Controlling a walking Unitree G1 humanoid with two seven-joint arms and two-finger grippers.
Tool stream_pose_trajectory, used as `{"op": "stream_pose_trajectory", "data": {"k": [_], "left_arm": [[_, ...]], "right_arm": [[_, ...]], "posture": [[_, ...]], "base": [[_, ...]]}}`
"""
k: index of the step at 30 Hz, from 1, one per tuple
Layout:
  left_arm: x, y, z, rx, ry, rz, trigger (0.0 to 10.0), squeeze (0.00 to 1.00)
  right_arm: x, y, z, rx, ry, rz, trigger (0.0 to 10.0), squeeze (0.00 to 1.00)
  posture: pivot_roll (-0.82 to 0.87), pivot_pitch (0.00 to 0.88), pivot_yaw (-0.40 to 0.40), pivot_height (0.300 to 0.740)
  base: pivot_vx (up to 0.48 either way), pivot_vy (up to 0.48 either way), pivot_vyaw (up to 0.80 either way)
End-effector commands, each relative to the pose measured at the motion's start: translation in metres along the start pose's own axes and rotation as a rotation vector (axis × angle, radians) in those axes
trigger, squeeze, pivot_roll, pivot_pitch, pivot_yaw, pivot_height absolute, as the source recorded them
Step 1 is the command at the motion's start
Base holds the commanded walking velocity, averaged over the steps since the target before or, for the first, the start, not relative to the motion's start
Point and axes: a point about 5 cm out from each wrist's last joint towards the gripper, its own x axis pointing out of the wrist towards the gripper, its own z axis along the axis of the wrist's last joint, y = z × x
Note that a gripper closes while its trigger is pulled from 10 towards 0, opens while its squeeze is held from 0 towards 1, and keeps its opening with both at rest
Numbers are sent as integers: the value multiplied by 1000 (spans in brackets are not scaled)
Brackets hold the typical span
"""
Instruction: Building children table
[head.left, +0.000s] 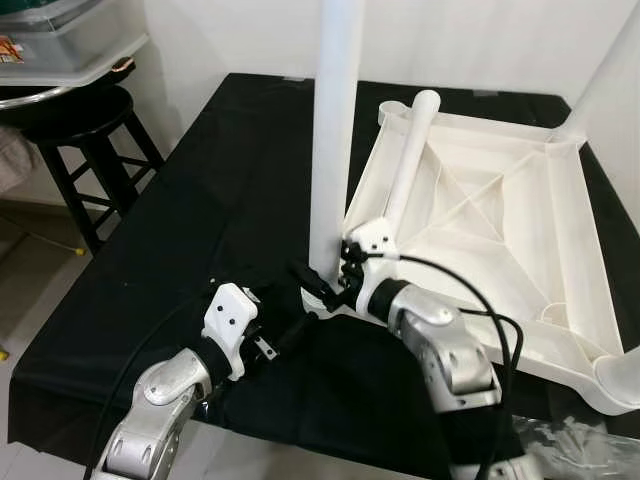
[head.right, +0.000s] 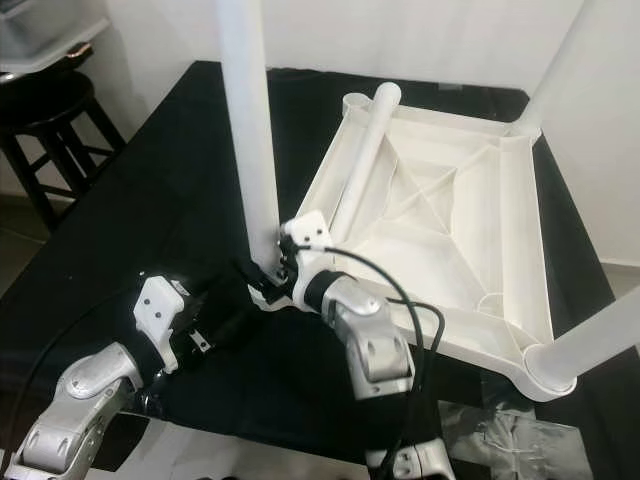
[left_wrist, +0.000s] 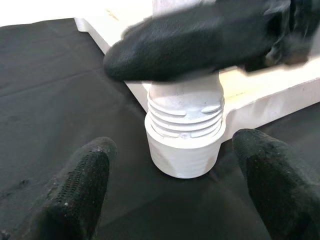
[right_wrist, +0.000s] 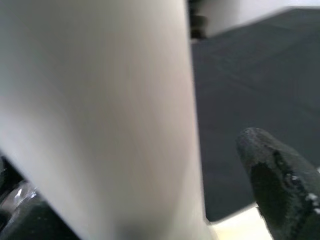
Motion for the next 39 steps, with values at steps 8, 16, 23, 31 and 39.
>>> {"op": "stream_pose_trajectory", "data": {"k": [8, 16, 23, 31, 39], "left_arm": [[0, -3, -9, -1, 31, -14, 10000, 0], [-1, -4, -9, 2, 32, -16, 10000, 0], [-2, -4, -7, 0, 26, -15, 10000, 0], [-4, -2, -5, -1, 23, -12, 10000, 0], [-3, 1, -5, 4, 27, -21, 10000, 0]], "right_arm": [[1, -28, 10, -49, 70, 300, 10000, 0], [0, -38, 18, -27, 77, 408, 0, 0], [-18, -45, 7, -41, 89, 268, 0, 0], [-21, -26, -25, 69, 83, -188, 0, 0], [-9, 24, -48, 3, 151, -307, 0, 0]], "posture": [[-19, 150, -1, 740], [-17, 157, -2, 740], [-35, 180, -1, 740], [-65, 206, 2, 740], [-52, 210, 2, 740]], "base": [[0, 0, 0], [0, 0, 0], [0, 0, 0], [0, 0, 0], [0, 0, 0]]}}
